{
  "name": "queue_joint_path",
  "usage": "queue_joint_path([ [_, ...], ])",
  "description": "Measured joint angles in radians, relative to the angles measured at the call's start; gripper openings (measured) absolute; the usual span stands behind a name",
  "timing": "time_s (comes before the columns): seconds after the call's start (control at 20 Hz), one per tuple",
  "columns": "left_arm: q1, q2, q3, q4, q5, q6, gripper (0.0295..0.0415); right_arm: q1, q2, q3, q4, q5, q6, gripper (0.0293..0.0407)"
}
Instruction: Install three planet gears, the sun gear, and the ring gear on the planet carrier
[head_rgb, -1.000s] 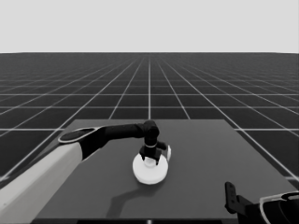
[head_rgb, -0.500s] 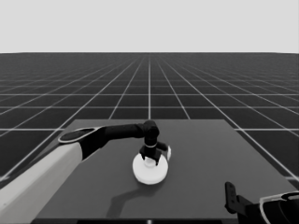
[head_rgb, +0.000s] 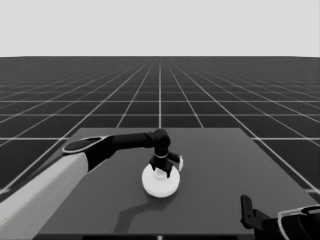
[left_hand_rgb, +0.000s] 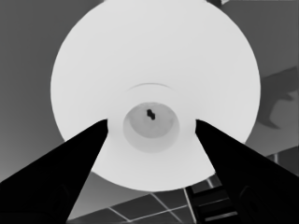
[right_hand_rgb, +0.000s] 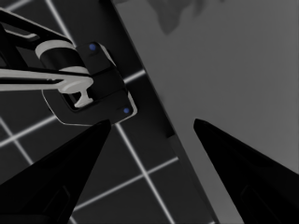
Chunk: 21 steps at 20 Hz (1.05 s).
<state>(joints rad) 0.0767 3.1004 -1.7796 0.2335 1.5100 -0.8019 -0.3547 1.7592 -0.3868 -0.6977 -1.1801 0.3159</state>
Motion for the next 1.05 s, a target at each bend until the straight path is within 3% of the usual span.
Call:
queue_joint_path([
  [0.25,0.0,0.0,0.0,0.0,0.0,0.001,0.0385,0.0,0.0,0.0,0.0,0.0,0.0,0.0385],
  [0.3,-0.096,-0.027,0.09,-0.111,0.041,-0.267,0.0387,0.0,0.0,0.0,0.0,0.0,0.0,0.0385],
  [0.4,-0.248,-0.029,0.108,-0.234,0.059,-0.483,0.0385,0.0,0.0,0.0,0.0,0.0,0.0,0.0385],
  [0.55,-0.306,-0.021,0.087,-0.285,0.068,-0.556,0.0385,0.0,0.0,0.0,0.0,0.0,0.0,0.0385],
  [0.75,-0.317,-0.018,0.08,-0.296,0.071,-0.57,0.0385,0.0,0.0,0.0,0.0,0.0,0.0,0.0385],
  [0.8,-0.349,-0.28,0.529,-0.145,-0.292,-0.088,0.0409,0.347,0.283,-0.12,0.473,-0.437,0.482,0.0395],
  [0.85,-0.376,-0.684,0.874,-0.054,-0.516,0.392,0.0413,0.623,0.646,-0.442,0.766,-0.438,0.813,0.0392],
  [0.95,-0.403,-1.129,1.191,0.031,-0.723,0.889,0.0392,0.672,0.909,-0.972,0.803,-0.434,0.832,0.0386],
  [1.05,-0.413,-1.273,1.303,0.061,-0.795,1.062,0.0386,0.669,1.018,-1.216,0.804,-0.442,0.805,0.0385],
])
